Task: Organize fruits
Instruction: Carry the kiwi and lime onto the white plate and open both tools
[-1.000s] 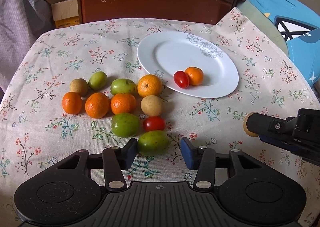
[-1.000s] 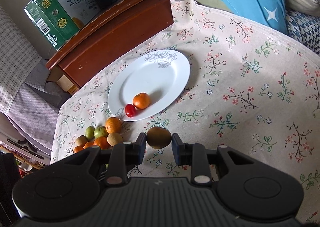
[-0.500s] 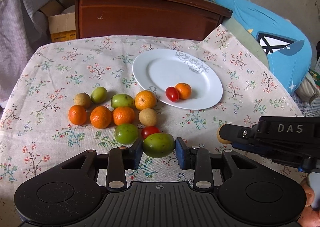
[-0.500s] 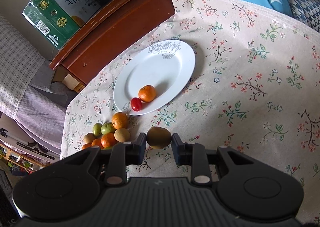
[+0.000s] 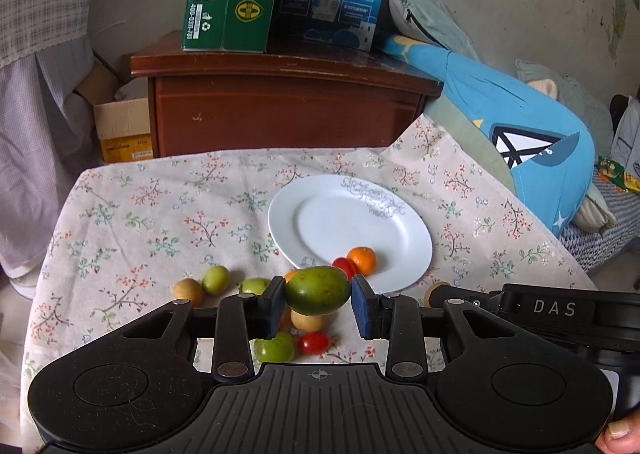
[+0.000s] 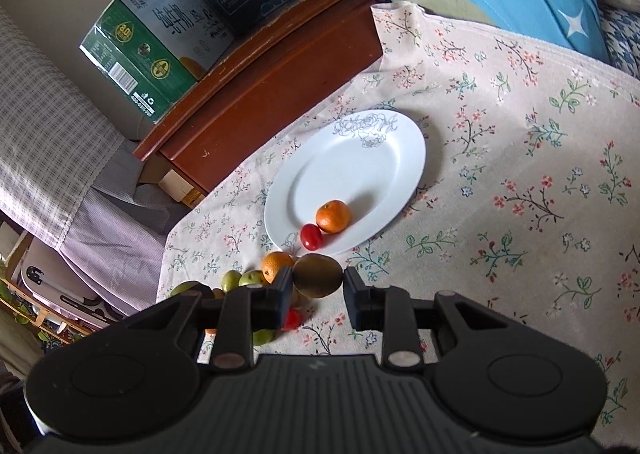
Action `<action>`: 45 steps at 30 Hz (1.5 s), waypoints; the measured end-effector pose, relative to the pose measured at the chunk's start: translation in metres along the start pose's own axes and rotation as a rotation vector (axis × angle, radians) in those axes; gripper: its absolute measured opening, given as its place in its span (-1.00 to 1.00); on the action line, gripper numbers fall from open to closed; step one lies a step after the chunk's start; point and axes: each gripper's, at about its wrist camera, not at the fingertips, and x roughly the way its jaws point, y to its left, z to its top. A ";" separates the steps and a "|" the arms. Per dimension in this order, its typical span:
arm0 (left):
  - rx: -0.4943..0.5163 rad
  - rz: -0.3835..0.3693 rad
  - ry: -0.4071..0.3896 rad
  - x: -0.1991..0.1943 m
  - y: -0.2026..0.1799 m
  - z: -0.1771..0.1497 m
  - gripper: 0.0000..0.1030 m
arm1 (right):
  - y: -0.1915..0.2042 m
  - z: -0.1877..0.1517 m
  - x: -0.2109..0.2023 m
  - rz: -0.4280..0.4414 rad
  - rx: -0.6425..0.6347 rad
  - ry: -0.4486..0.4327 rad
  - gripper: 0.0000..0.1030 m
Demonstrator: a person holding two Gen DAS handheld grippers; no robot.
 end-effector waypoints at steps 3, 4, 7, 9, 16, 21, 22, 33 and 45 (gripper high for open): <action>0.016 -0.006 -0.012 -0.002 0.003 0.008 -0.37 | 0.006 0.004 -0.003 0.015 -0.033 -0.031 -0.46; 0.025 -0.009 -0.015 -0.002 0.003 0.010 -0.37 | 0.008 0.006 -0.004 0.021 -0.038 -0.038 -0.46; 0.050 -0.022 -0.016 -0.001 0.005 0.019 -0.37 | 0.012 0.014 -0.006 0.034 -0.054 -0.059 -0.46; 0.063 -0.024 -0.019 0.000 0.006 0.024 -0.37 | 0.014 0.021 -0.006 0.037 -0.063 -0.073 -0.46; 0.089 -0.048 0.007 0.019 0.011 0.041 -0.37 | 0.015 0.042 0.005 0.035 -0.108 -0.072 -0.46; 0.116 -0.065 0.041 0.038 0.015 0.050 -0.37 | 0.010 0.054 0.028 0.008 -0.122 -0.037 -0.46; 0.117 -0.068 0.051 0.043 0.017 0.050 -0.37 | 0.007 0.056 0.033 0.002 -0.113 -0.028 -0.46; 0.134 -0.091 0.126 0.100 0.021 0.050 -0.37 | -0.012 0.064 0.083 -0.086 -0.055 0.062 -0.46; 0.098 -0.101 0.200 0.145 0.023 0.049 -0.36 | -0.021 0.065 0.106 -0.123 -0.034 0.102 -0.46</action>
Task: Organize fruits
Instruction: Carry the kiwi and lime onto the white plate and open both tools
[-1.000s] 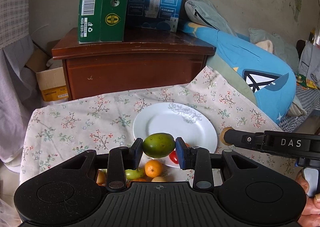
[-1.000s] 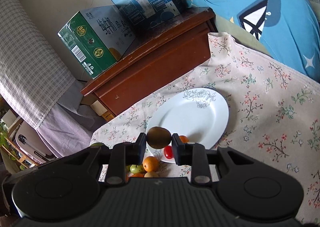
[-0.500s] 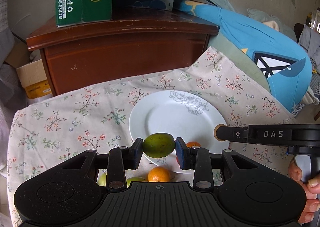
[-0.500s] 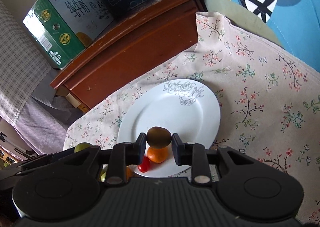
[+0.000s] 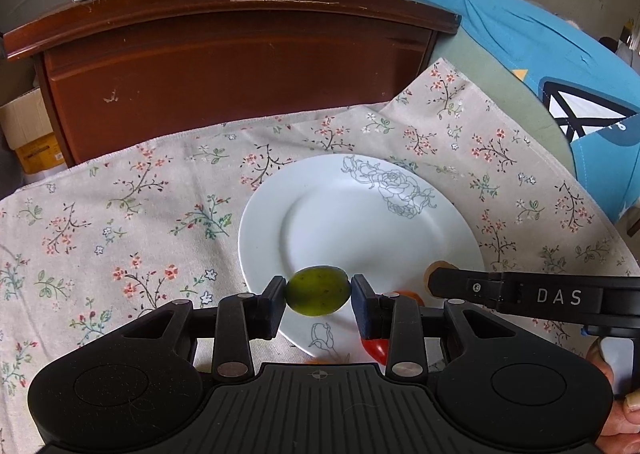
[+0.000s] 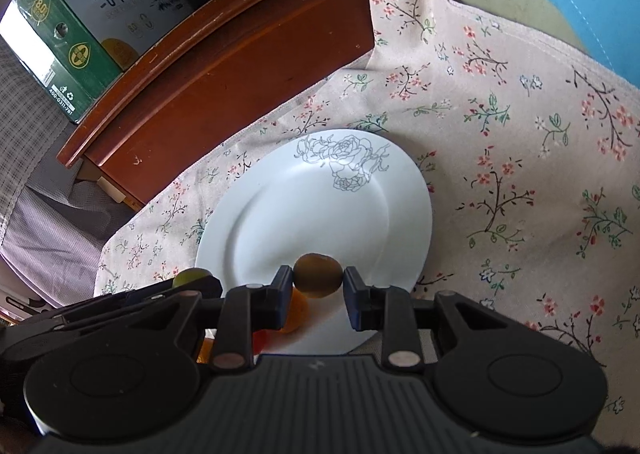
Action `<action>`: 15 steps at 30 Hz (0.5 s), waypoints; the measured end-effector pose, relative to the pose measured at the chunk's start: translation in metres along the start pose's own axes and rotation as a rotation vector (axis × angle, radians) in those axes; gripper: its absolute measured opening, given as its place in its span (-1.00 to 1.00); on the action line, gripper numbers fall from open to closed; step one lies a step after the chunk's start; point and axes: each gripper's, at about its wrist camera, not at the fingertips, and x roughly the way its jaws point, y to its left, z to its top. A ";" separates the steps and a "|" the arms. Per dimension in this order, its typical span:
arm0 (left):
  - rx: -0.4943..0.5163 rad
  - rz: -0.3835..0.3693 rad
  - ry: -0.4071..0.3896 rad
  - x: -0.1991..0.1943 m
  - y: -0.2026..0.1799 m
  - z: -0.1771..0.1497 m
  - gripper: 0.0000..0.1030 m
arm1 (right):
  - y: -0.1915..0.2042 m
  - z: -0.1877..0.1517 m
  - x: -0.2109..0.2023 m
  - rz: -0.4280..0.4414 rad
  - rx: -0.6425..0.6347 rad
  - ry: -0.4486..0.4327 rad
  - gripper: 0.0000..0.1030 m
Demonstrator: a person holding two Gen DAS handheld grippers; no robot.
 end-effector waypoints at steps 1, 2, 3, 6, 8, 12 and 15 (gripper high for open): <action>-0.008 -0.004 0.001 0.002 0.000 0.001 -0.36 | 0.000 0.001 0.000 0.002 -0.002 -0.003 -0.45; -0.016 -0.005 0.000 0.002 0.000 0.002 -0.35 | 0.001 0.002 0.001 0.002 -0.005 -0.009 -0.40; -0.024 -0.006 -0.004 0.003 0.000 0.004 -0.34 | 0.001 0.002 0.000 -0.001 -0.005 -0.017 -0.40; -0.021 -0.009 -0.027 -0.002 -0.002 0.009 -0.23 | 0.001 0.006 -0.003 0.003 0.003 -0.036 -0.40; -0.031 0.005 -0.051 -0.009 -0.001 0.013 0.33 | 0.000 0.009 -0.005 0.012 0.016 -0.045 -0.39; -0.047 0.025 -0.080 -0.024 0.004 0.020 0.50 | 0.005 0.011 -0.011 0.027 0.003 -0.060 -0.31; -0.070 0.059 -0.099 -0.034 0.010 0.023 0.72 | 0.012 0.009 -0.015 0.027 -0.039 -0.076 -0.27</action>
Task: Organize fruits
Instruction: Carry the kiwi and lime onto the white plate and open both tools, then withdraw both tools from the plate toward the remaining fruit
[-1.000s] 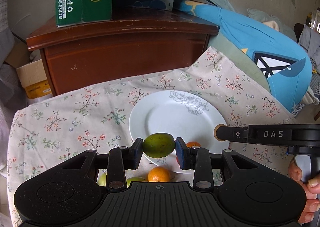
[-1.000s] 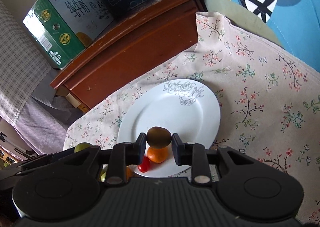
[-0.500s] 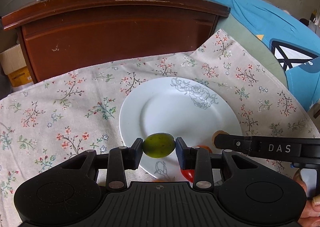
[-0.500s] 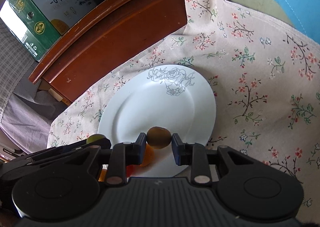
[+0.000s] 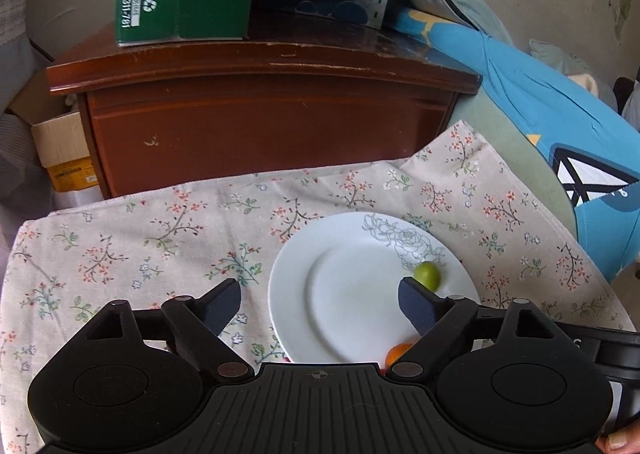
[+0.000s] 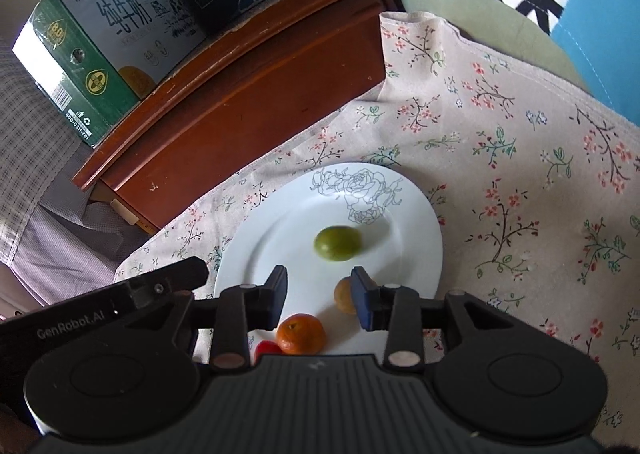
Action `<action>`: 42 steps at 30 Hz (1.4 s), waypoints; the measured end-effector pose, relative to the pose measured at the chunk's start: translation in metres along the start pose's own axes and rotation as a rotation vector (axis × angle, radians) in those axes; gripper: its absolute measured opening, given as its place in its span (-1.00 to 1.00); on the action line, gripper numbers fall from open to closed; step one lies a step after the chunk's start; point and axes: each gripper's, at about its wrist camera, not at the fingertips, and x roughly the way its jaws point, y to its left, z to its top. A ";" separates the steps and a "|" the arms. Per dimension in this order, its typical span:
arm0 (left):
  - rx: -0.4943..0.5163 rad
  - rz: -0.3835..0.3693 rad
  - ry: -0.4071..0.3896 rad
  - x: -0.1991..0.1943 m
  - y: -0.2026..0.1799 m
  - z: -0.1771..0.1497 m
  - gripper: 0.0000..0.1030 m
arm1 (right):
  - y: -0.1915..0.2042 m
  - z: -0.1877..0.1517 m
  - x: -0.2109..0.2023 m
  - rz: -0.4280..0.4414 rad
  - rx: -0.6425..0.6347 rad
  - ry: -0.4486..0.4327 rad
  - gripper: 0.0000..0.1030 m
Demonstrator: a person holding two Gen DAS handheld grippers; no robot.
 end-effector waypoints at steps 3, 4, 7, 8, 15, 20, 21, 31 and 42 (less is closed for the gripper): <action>0.001 0.013 0.007 -0.007 0.005 0.002 0.72 | 0.007 -0.002 -0.003 0.011 -0.040 -0.003 -0.19; 0.004 0.019 0.011 -0.009 0.006 0.002 0.72 | 0.010 -0.003 -0.004 0.014 -0.052 -0.003 -0.16; 0.019 0.043 0.020 -0.016 0.008 0.001 0.73 | 0.015 -0.007 -0.007 0.027 -0.076 0.008 -0.13; 0.023 0.053 0.023 -0.019 0.009 0.000 0.73 | 0.016 -0.009 -0.007 0.034 -0.080 0.014 -0.13; 0.007 0.071 0.014 -0.041 0.023 -0.005 0.76 | 0.026 -0.024 -0.011 0.069 -0.119 0.064 -0.13; -0.075 0.088 0.011 -0.055 0.040 -0.015 0.78 | 0.034 -0.033 -0.013 0.089 -0.152 0.087 -0.13; -0.086 0.095 0.011 -0.057 0.042 -0.018 0.78 | 0.035 -0.035 -0.013 0.092 -0.159 0.092 -0.13; -0.150 0.127 0.031 -0.078 0.053 -0.056 0.78 | 0.041 -0.059 -0.014 0.102 -0.174 0.138 -0.14; -0.095 0.130 0.115 -0.075 0.040 -0.097 0.78 | 0.052 -0.076 0.007 0.141 -0.247 0.199 -0.20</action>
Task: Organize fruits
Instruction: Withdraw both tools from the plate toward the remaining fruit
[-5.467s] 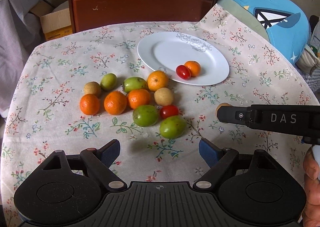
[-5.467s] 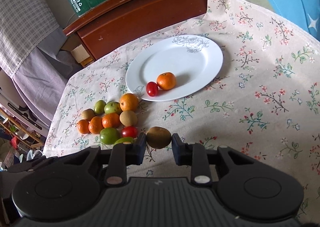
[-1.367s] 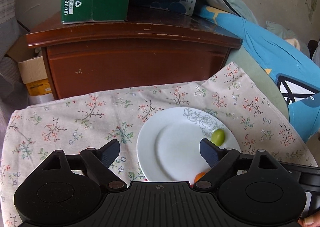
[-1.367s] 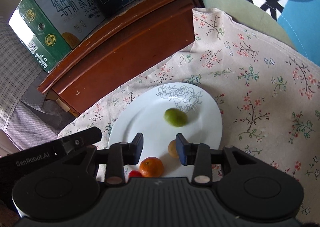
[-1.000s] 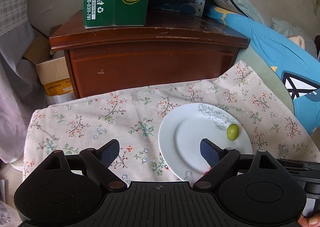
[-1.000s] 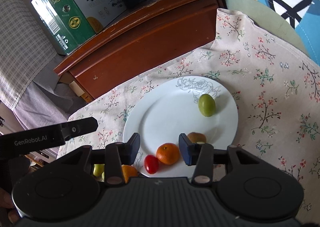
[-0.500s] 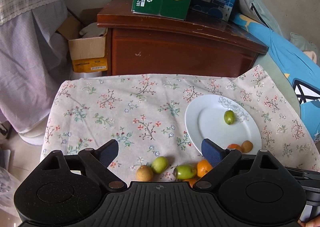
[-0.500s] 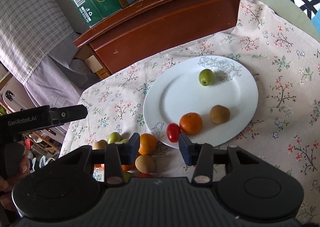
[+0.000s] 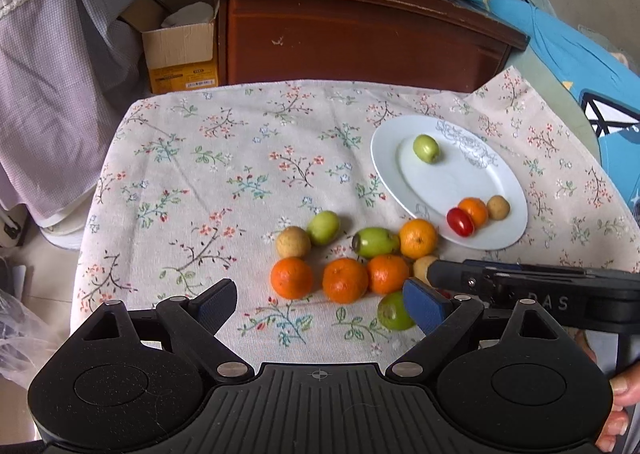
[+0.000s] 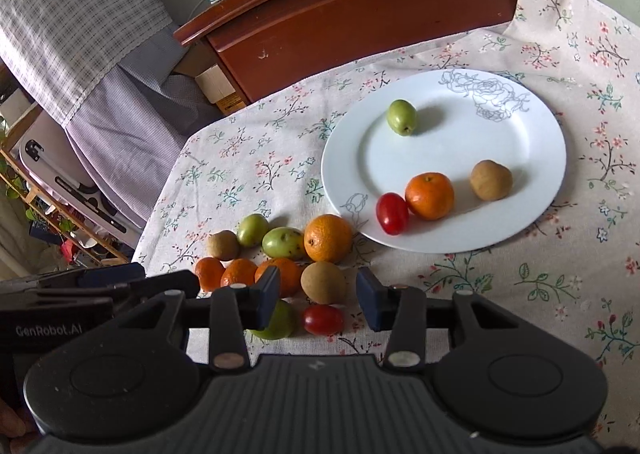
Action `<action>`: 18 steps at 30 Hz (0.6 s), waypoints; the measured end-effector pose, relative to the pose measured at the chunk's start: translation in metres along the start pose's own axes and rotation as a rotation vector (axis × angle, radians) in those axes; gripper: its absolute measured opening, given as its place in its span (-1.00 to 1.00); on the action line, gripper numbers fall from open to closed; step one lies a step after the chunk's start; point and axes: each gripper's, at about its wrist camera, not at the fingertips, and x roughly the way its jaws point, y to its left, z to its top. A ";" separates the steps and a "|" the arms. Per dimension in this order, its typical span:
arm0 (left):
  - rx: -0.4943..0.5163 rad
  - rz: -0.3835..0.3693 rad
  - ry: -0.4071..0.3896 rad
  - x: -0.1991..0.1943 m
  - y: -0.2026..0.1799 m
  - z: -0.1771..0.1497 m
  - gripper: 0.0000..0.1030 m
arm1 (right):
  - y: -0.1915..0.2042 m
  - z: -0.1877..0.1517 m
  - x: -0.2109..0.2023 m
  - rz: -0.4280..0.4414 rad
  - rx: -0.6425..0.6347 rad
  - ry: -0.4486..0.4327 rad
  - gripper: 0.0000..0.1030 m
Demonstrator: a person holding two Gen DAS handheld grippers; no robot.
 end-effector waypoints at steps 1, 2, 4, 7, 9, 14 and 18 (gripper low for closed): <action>0.010 -0.001 0.007 0.001 -0.002 -0.004 0.78 | 0.000 -0.001 0.003 -0.004 -0.002 0.006 -0.22; 0.017 -0.004 0.011 0.001 -0.004 -0.006 0.78 | -0.001 -0.002 0.006 -0.009 -0.004 0.009 -0.26; 0.032 -0.019 0.019 0.002 -0.009 -0.011 0.78 | 0.000 -0.002 0.010 -0.009 -0.015 0.014 -0.28; 0.054 -0.030 0.027 0.004 -0.015 -0.015 0.78 | 0.001 -0.003 0.016 -0.021 -0.028 0.019 -0.35; 0.067 -0.035 0.028 0.005 -0.019 -0.017 0.76 | 0.001 -0.003 0.016 -0.021 -0.035 0.012 -0.43; 0.087 -0.051 0.032 0.011 -0.028 -0.020 0.73 | 0.003 -0.003 0.014 -0.021 -0.042 0.013 -0.47; 0.076 -0.070 0.030 0.015 -0.031 -0.020 0.58 | 0.004 0.001 0.004 -0.030 -0.029 0.014 -0.48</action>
